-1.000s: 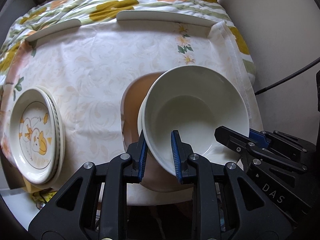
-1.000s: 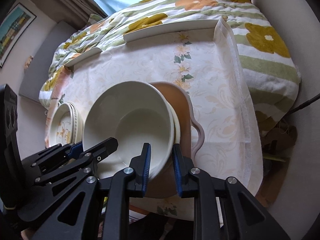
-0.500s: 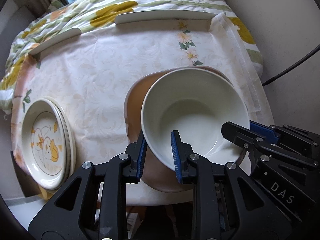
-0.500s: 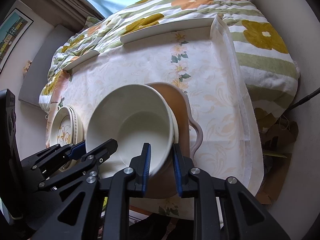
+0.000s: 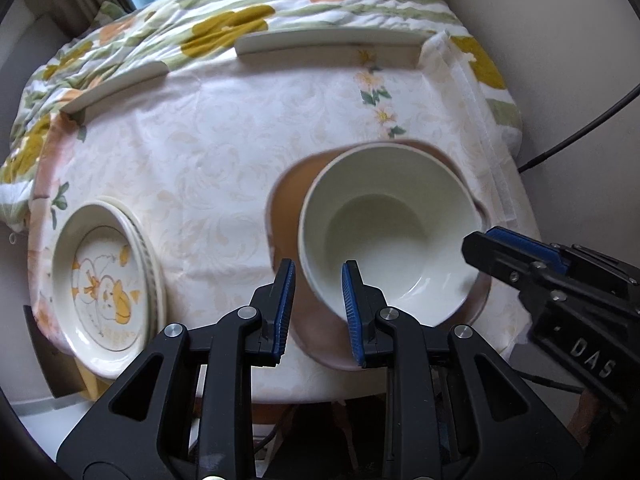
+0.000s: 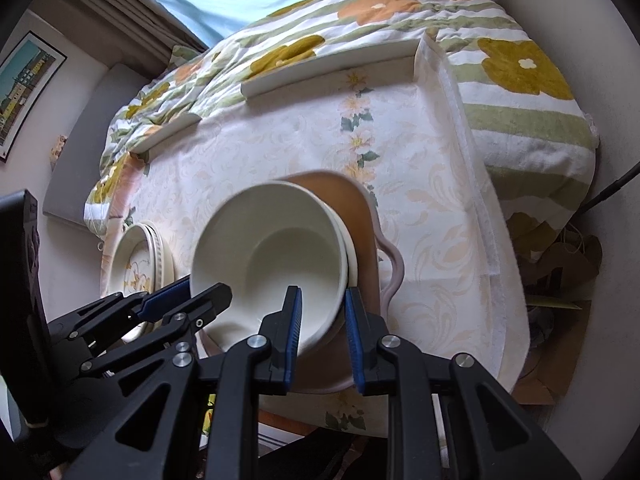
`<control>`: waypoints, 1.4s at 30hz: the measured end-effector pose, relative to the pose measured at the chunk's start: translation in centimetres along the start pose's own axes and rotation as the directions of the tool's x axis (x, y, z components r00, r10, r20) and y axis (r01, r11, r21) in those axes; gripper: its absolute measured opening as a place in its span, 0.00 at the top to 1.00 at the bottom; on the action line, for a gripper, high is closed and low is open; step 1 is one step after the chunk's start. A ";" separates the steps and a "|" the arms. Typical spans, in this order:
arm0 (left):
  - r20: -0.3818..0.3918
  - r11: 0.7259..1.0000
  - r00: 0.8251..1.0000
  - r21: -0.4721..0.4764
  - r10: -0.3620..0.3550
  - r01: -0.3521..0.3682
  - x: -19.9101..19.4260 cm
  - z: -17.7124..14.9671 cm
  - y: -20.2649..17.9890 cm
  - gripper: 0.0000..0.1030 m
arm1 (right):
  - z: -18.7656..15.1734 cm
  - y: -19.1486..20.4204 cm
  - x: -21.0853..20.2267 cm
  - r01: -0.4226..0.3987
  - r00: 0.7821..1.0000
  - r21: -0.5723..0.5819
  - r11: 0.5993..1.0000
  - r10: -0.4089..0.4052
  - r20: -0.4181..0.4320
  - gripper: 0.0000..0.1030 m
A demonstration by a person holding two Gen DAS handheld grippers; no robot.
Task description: Organize plates and bowls
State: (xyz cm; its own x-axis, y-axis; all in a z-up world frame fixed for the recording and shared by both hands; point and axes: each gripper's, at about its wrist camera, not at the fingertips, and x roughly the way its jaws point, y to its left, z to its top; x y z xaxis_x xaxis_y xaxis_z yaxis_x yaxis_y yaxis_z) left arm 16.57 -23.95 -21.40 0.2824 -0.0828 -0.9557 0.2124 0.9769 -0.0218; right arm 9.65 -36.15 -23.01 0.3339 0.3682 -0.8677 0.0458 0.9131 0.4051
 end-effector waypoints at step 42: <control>-0.291 0.983 0.947 0.077 -0.135 0.164 6.6 -1.8 3.2 0.37 | 0.2 -1.1 6.8 0.034 0.903 -0.366 0.930 -0.186 -0.388 0.65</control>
State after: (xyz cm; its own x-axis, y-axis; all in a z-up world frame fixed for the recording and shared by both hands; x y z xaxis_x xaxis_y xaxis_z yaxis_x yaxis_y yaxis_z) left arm 17.40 -20.99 -28.30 -0.0329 -0.1530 -0.9877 0.3271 0.9321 -0.1554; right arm 12.04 -34.64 -29.26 -0.0721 0.2306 -0.9704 -0.2907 0.9258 0.2416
